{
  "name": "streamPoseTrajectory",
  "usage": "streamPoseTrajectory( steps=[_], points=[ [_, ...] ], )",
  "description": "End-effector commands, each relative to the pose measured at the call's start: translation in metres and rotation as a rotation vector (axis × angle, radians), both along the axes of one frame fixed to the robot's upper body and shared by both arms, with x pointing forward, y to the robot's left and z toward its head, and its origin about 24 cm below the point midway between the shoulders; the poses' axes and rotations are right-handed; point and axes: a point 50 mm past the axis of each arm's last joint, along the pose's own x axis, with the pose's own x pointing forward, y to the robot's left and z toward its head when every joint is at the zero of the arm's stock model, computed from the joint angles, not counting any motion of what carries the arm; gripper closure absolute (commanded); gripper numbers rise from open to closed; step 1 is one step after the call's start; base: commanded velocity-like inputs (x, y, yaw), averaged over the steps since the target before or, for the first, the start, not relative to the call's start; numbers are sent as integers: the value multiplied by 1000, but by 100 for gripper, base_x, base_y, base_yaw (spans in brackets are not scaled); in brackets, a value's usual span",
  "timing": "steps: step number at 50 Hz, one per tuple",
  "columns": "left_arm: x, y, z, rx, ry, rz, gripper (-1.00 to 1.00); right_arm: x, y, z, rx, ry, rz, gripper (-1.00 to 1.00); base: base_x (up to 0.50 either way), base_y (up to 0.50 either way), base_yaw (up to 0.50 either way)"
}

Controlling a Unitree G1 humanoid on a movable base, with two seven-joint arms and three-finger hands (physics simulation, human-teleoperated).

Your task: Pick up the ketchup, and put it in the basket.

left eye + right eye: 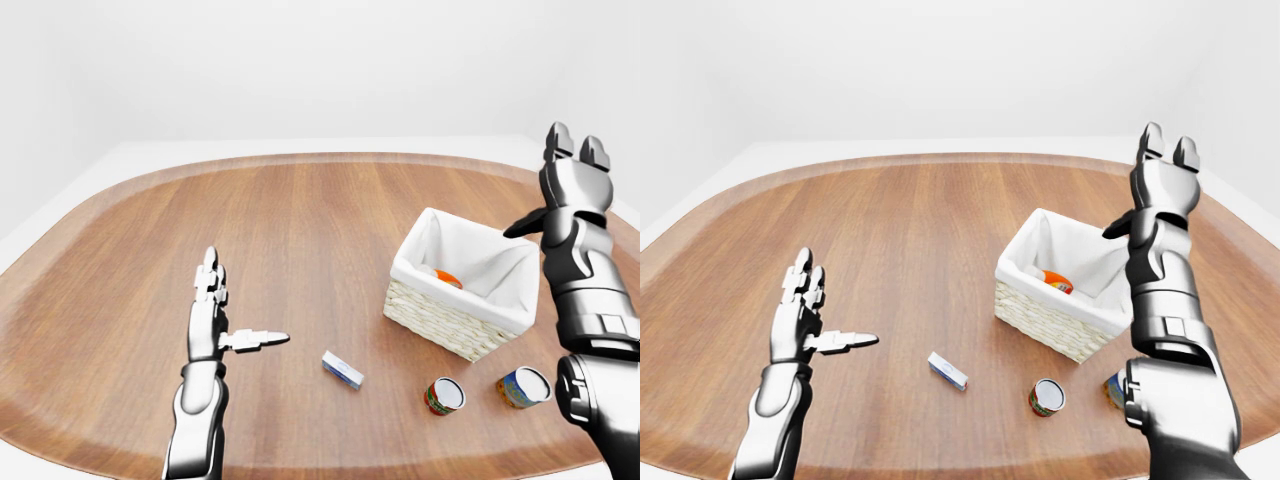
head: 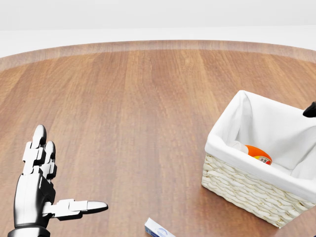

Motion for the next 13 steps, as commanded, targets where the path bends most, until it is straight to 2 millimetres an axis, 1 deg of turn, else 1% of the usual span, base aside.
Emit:
streamPoseTrajectory(
  steps=[1, 3, 4, 5, 8, 9, 13],
  points=[
    [0, 0, 0, 0, 0, 0, -100, -28, 23, 55, -169, -76, 116, -100, 0, 0, 0],
    [0, 0, 0, 0, 1, 0, -100, -35, 29, 63, -196, -79, 133, -100, 0, 0, 0],
    [0, 0, 0, 0, 1, 0, -100, -36, 29, 64, -197, -79, 132, -100, 0, 0, 0],
    [0, 0, 0, 0, 0, 0, -100, -45, 38, 74, -242, -89, 153, -100, 0, 0, 0],
    [0, 0, -1, 0, 3, -1, -100, -59, 48, 87, -287, -103, 166, -100, 0, 0, 0],
    [0, 0, -1, 0, 2, 0, -100, -66, 54, 93, -316, -102, 173, -100, 0, 0, 0],
    [0, 0, 0, -1, 1, 0, -100, -83, 64, 101, -351, -113, 177, -100, 0, 0, 0]
  ],
)
